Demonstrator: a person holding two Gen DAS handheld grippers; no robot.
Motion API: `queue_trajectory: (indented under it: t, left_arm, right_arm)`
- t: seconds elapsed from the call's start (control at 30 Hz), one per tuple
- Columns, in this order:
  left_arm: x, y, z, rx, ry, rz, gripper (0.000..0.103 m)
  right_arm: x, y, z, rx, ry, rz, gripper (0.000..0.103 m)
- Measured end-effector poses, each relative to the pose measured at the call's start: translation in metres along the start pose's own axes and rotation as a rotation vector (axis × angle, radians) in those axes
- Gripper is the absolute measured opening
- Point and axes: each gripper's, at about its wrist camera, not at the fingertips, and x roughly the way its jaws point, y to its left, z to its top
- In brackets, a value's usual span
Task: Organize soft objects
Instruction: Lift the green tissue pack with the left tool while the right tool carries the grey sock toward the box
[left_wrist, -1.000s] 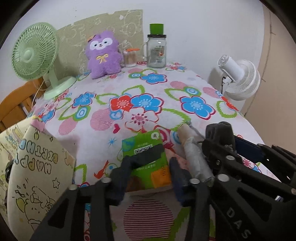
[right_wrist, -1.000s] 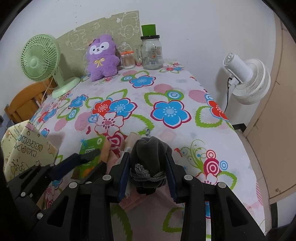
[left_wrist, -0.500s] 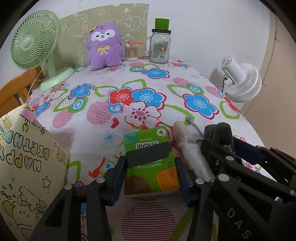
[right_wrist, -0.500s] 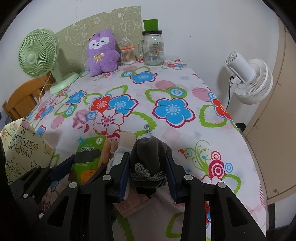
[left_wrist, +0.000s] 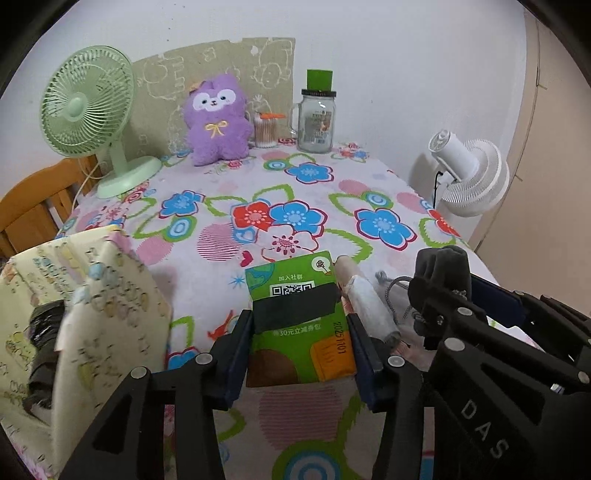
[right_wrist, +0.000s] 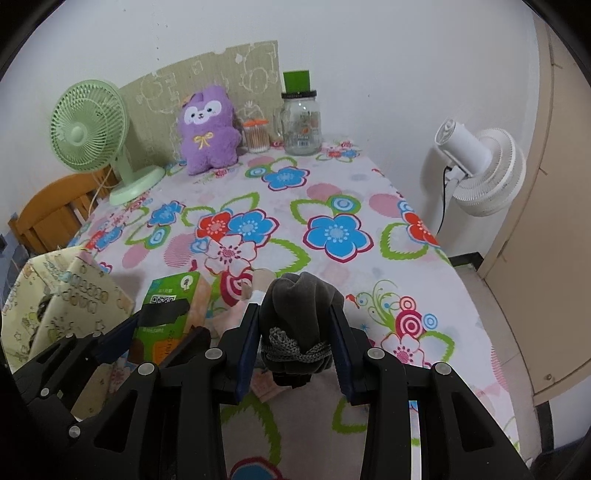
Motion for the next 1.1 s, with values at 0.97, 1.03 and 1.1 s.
queue_trajectory:
  t: [0.97,1.03,1.1]
  left_arm:
    - [-0.102,0.017,-0.015,0.039,-0.118,0.027,0.050]
    - [-0.106,0.020,-0.016,0.039,-0.124,0.030,0.050]
    - [-0.111,0.023,-0.015,0.037,-0.124,0.029,0.050]
  right_arm:
    - [-0.097,0.048,-0.013,-0.026,-0.112,0.011,0.040]
    - [-0.101,0.050,-0.014,-0.028,-0.117,0.009,0.040]
    - [-0.104,0.054,-0.014,-0.030,-0.117,0.010,0.040]
